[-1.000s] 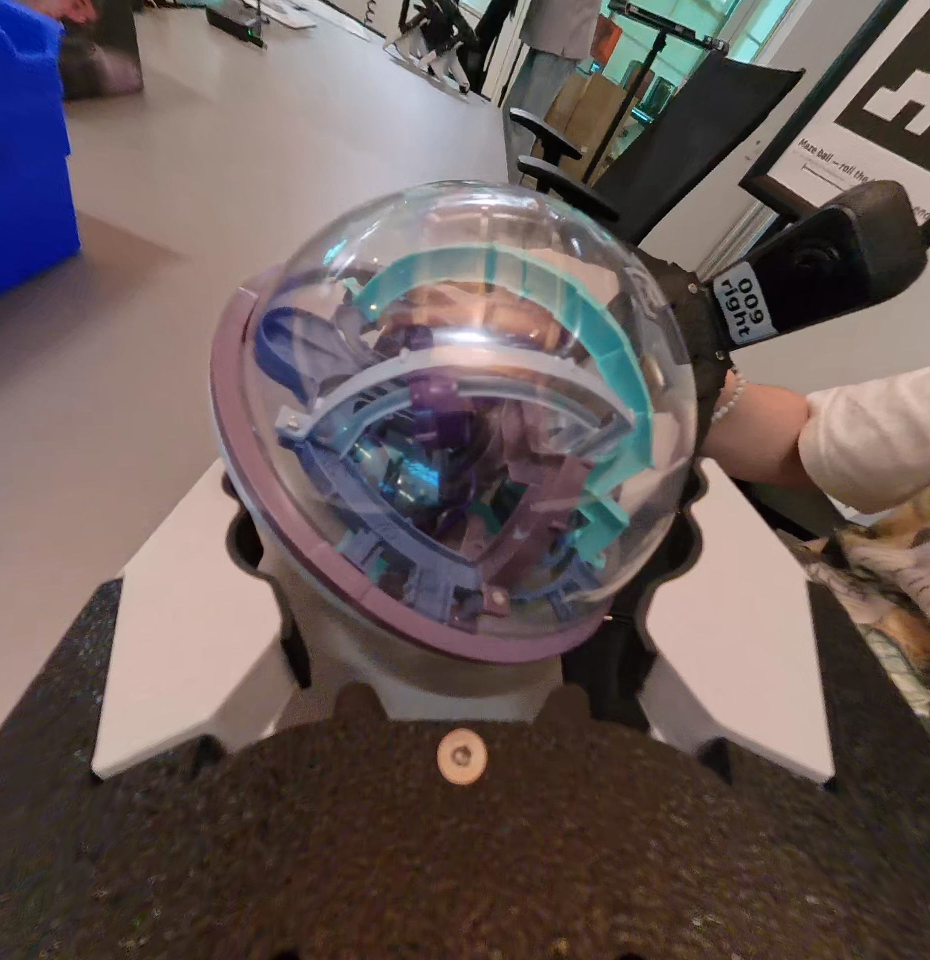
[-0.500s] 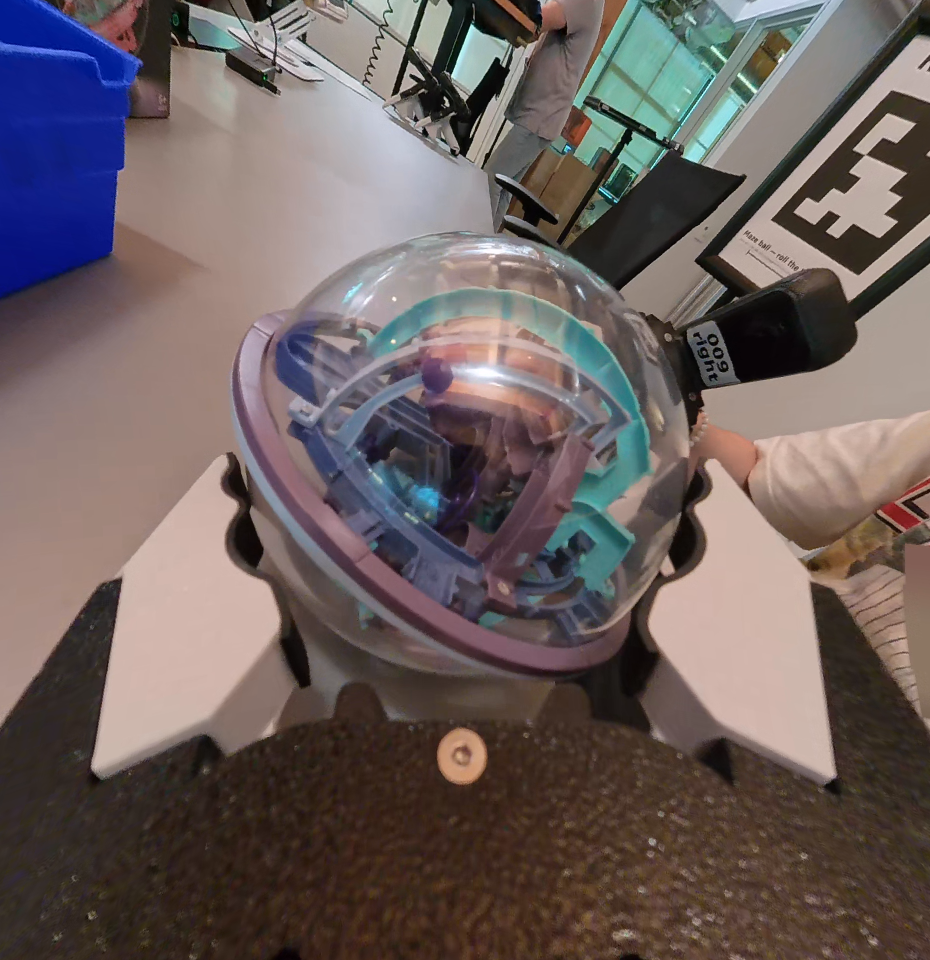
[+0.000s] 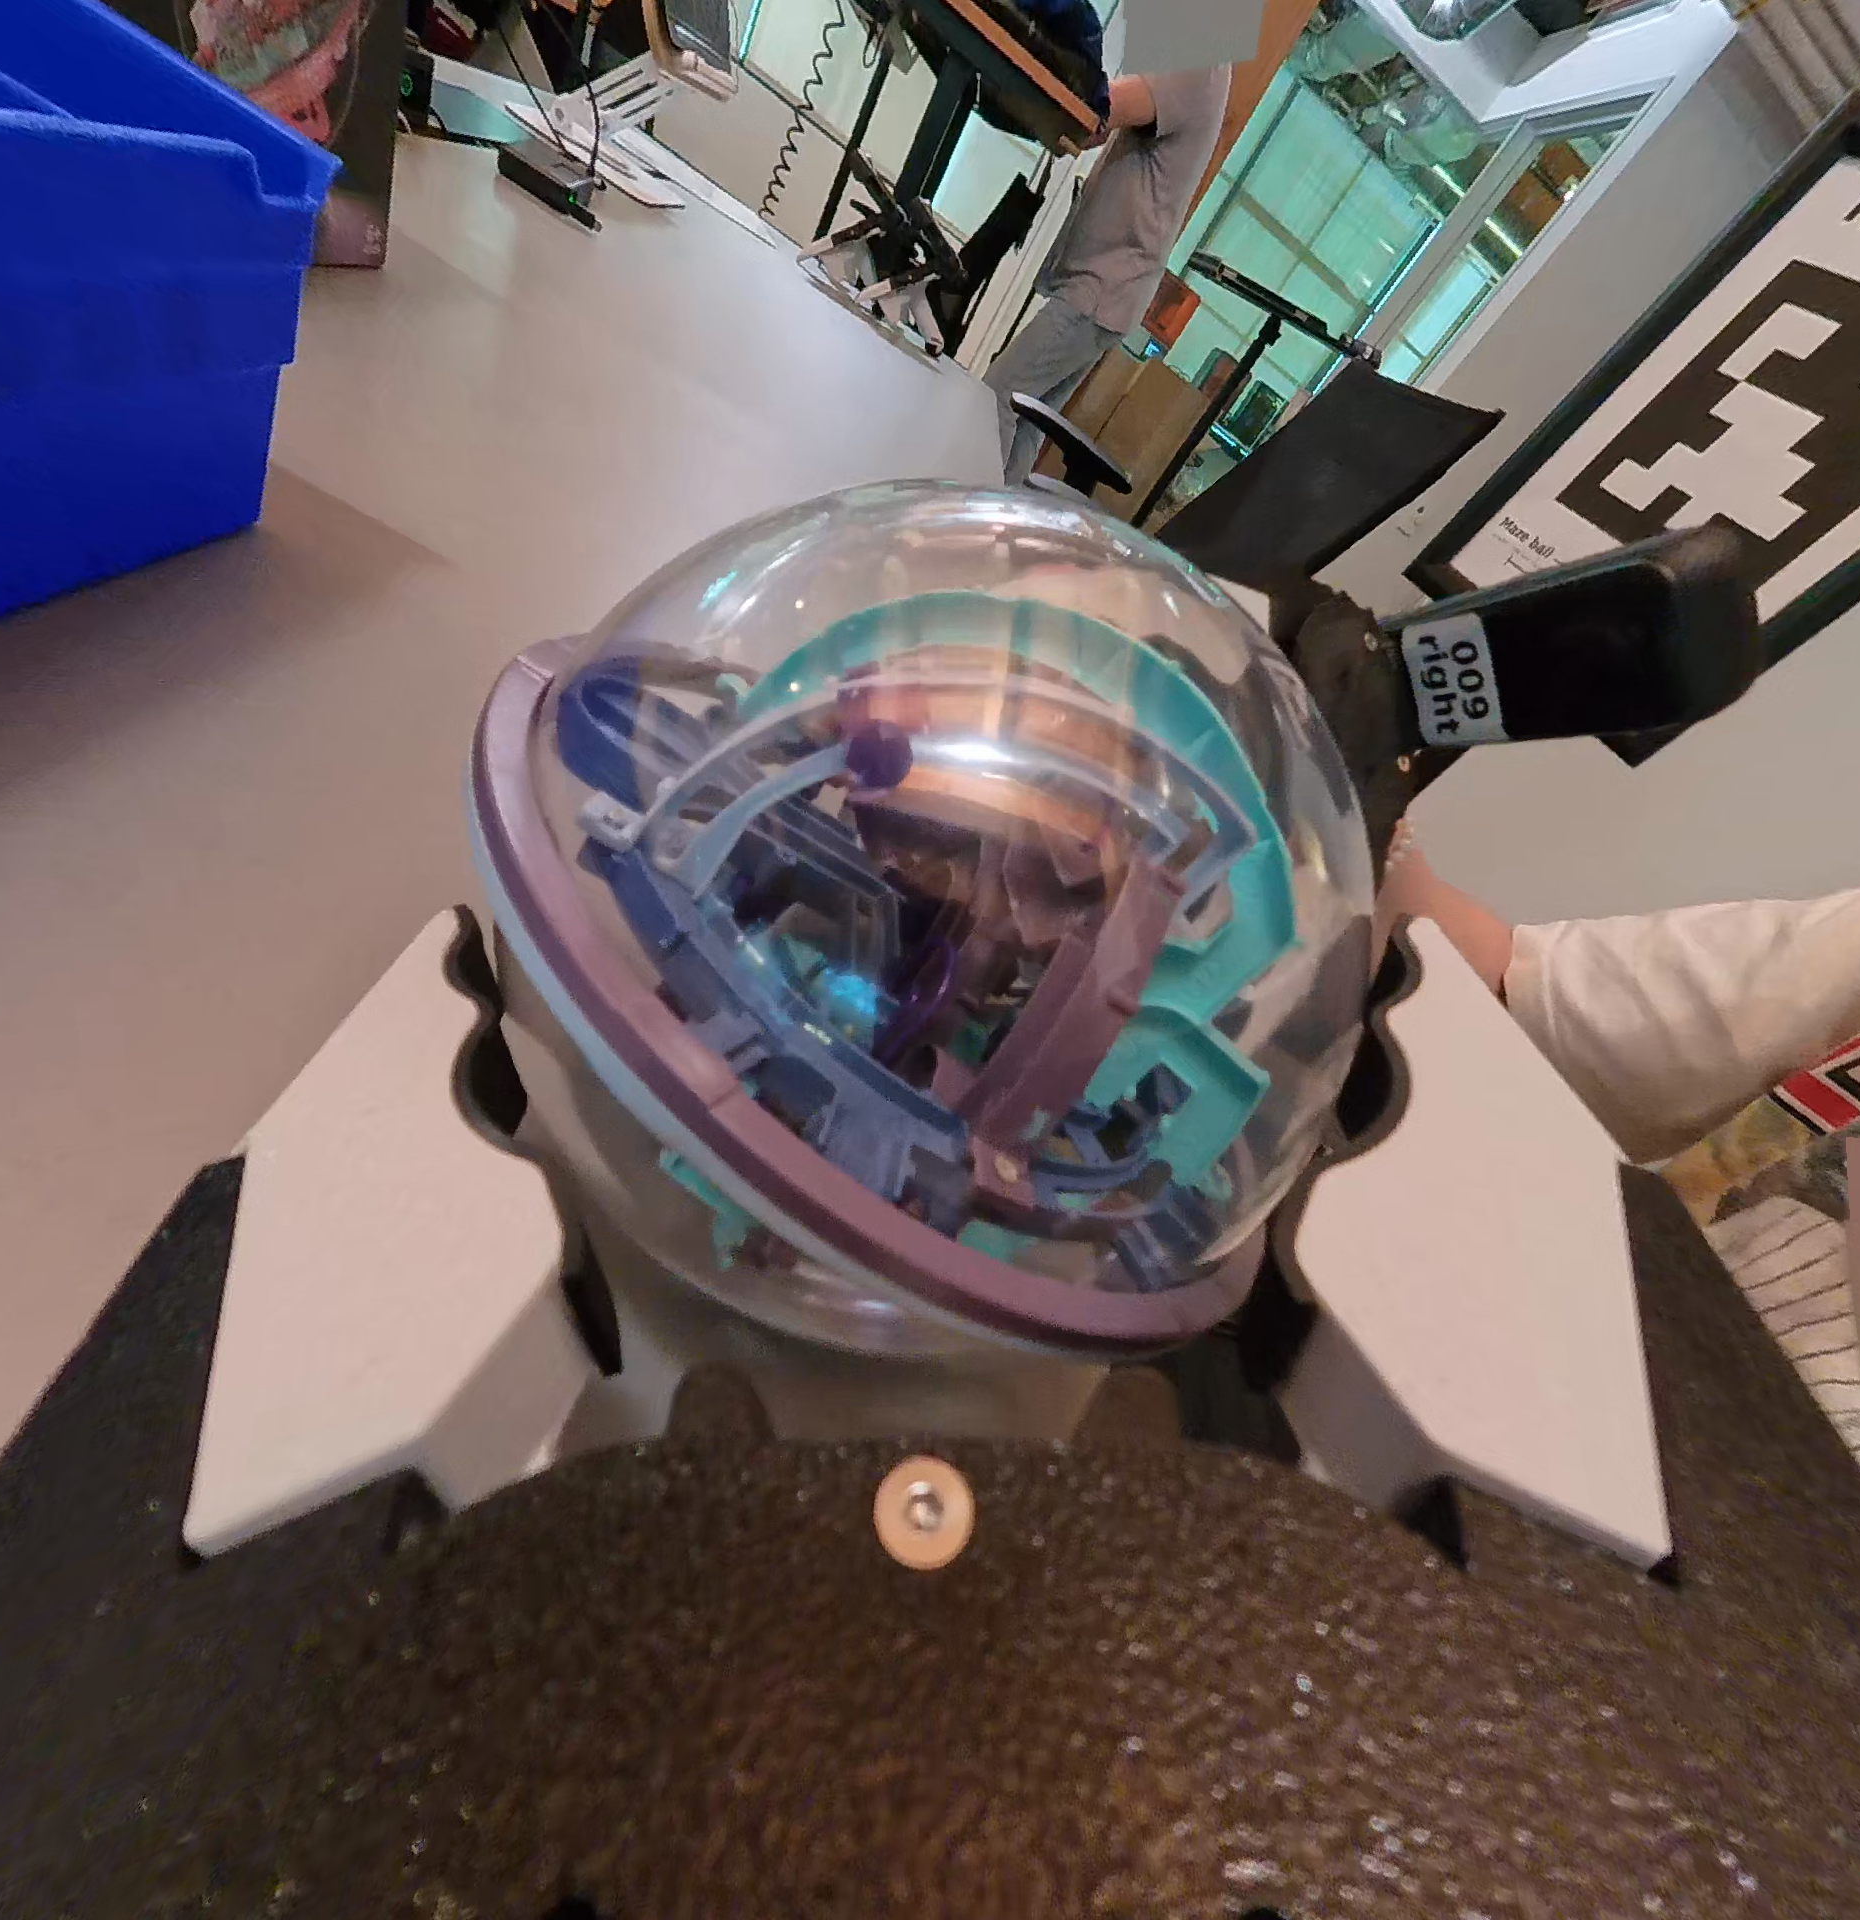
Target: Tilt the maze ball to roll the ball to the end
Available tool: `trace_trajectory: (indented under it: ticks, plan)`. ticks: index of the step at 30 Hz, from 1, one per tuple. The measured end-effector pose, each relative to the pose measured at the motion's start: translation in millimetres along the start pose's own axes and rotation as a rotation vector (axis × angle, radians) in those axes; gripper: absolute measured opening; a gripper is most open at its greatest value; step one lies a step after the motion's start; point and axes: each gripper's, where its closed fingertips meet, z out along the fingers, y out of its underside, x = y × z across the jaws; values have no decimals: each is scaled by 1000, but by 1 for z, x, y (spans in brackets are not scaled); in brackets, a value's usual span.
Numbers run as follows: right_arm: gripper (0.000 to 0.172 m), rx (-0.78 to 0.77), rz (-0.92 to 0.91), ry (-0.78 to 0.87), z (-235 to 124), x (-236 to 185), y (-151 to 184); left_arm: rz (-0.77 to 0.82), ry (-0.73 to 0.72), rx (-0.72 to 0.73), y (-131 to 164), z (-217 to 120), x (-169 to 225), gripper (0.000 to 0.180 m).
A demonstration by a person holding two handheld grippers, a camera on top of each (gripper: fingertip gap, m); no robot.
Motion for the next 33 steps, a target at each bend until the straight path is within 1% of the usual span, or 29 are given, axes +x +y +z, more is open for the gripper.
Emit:
trace_trajectory:
  ticks: [3, 5, 6, 7, 10, 14, 15, 16, 17, 18, 20, 21, 22, 24, 28, 31, 33]
  plan:
    - [151, 5, -24, 36, 10, 6, 6, -3, -5, -12, 3, 2, -1, 156]
    - [149, -12, -55, 91, 15, 11, 12, -18, -10, -5, 1, 3, -2, 156]
    - [144, -10, -47, 123, 16, 14, 12, -21, -10, -3, 1, 3, -2, 156]
    - [139, -4, -22, 139, 16, 15, 11, -19, -12, 1, 0, 3, -2, 156]
    - [137, -1, 69, 146, 16, 14, 10, -15, -29, 29, -5, 2, -3, 156]
    - [135, 27, 273, 166, 21, 6, 7, -37, -52, 117, -20, -1, -7, 155]
    - [133, 4, 286, 165, 22, 3, 9, -41, -53, 135, -22, -2, -8, 154]
    - [137, -6, 284, 153, 23, -1, 8, -46, -52, 140, -24, -3, -8, 154]
    - [141, -20, 264, 140, 23, -5, 8, -50, -49, 134, -23, -5, -8, 154]
    - [140, -56, 226, 125, 23, -7, 10, -50, -47, 129, -23, -6, -8, 154]
    - [140, -129, 101, 77, 18, -9, 17, -45, -44, 118, -22, -8, -7, 154]
    - [142, -139, 36, 55, 15, -9, 16, -47, -45, 116, -22, -8, -7, 153]
    - [144, -138, -12, 21, 11, -9, 13, -49, -44, 116, -22, -9, -7, 153]
    - [148, -134, -42, -71, 4, -9, 5, -42, -40, 114, -22, -9, -6, 154]
    - [139, -87, -97, -131, -4, 23, -26, -36, -35, 113, -22, -9, -6, 154]
    - [138, -16, -147, -218, 2, 34, -54, -48, -30, 121, -22, -9, -7, 154]
    - [141, -38, -201, -292, 15, 34, -53, -49, -28, 120, -22, -9, -7, 154]
